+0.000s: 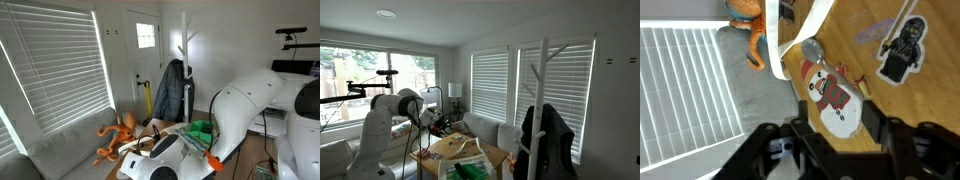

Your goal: Move the spoon from the chest to the top-left corner of the table

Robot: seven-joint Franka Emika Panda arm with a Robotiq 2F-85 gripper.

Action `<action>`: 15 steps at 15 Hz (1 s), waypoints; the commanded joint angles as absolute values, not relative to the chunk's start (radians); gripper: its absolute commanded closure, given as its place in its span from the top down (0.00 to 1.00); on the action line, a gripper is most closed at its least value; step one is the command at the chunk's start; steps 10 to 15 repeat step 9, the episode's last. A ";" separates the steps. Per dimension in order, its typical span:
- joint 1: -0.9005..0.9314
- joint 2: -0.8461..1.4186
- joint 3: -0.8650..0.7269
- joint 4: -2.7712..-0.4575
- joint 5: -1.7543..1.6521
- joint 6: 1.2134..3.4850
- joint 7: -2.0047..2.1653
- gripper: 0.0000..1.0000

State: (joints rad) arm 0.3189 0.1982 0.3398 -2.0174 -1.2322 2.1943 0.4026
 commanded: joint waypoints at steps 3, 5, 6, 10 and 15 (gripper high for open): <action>0.276 -0.005 0.305 -2.150 -1.137 2.461 0.479 0.99; 0.263 -0.077 0.279 -2.203 -1.188 2.552 0.575 1.00; 0.256 -0.109 0.270 -2.225 -1.217 2.602 0.619 1.00; 0.254 -0.073 0.270 -2.181 -1.224 2.607 0.606 1.00; 0.254 -0.073 0.270 -2.181 -1.224 2.607 0.606 1.00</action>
